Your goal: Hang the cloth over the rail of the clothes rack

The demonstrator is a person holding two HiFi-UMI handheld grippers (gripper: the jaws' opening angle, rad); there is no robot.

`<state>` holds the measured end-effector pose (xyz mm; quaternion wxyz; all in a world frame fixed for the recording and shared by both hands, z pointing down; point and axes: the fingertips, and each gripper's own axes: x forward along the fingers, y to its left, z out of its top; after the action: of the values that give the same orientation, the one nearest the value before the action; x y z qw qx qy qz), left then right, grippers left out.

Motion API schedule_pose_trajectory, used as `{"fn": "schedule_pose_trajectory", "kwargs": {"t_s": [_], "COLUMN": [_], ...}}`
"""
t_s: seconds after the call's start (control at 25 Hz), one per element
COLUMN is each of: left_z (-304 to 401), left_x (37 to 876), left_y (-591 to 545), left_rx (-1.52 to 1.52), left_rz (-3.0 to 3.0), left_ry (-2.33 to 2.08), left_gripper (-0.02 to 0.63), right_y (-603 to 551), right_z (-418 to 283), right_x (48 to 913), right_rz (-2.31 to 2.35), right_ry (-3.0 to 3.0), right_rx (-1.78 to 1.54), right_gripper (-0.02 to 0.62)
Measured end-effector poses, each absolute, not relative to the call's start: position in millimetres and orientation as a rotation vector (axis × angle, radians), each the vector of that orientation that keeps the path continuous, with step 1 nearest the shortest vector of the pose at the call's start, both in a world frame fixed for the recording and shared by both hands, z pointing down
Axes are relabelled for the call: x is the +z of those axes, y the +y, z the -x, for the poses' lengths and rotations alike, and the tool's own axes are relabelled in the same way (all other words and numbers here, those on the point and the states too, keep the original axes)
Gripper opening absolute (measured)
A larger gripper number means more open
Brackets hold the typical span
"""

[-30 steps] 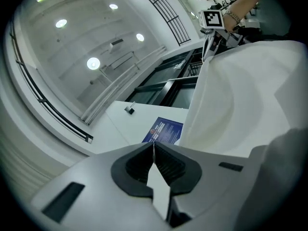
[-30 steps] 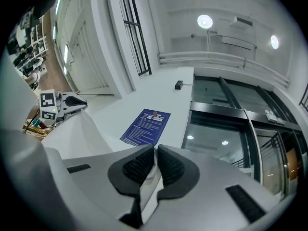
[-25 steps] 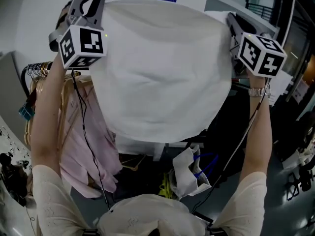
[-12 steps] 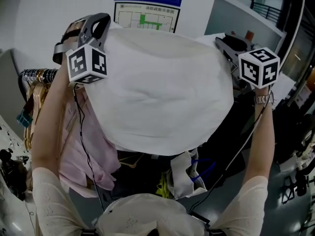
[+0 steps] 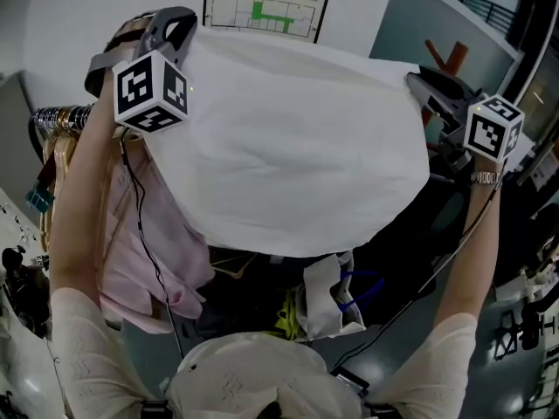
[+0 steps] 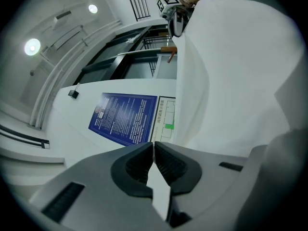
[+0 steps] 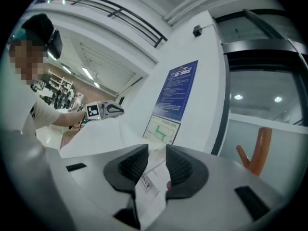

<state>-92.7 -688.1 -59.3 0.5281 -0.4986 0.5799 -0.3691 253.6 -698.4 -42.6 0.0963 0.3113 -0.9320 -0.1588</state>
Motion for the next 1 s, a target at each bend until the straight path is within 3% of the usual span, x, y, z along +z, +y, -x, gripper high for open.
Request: {"fn": "schedule_pose_trajectory", "kwargs": {"t_s": [0.24, 0.44, 0.68, 1.0], "left_z": [93, 83, 78, 74], "left_x": [-58, -68, -68, -67], "left_y": [-684, -676, -672, -673], "left_rx": [-0.834, -0.786, -0.743, -0.633], "left_rz": [1.222, 1.174, 1.175, 1.321], "left_ry": [1.382, 1.362, 1.314, 1.292], "left_gripper": [0.018, 0.018, 0.018, 0.02], "right_y": [-687, -624, -612, -671], "right_z": [-267, -147, -10, 70], "right_x": [-61, -76, -66, -31], "right_rz": [-1.068, -0.758, -0.606, -0.669], "right_ry": [-2.68, -2.639, -2.579, -2.451], "right_rx": [-0.644, -0.963, -1.054, -0.97], "right_gripper": [0.106, 0.106, 0.106, 0.106]}}
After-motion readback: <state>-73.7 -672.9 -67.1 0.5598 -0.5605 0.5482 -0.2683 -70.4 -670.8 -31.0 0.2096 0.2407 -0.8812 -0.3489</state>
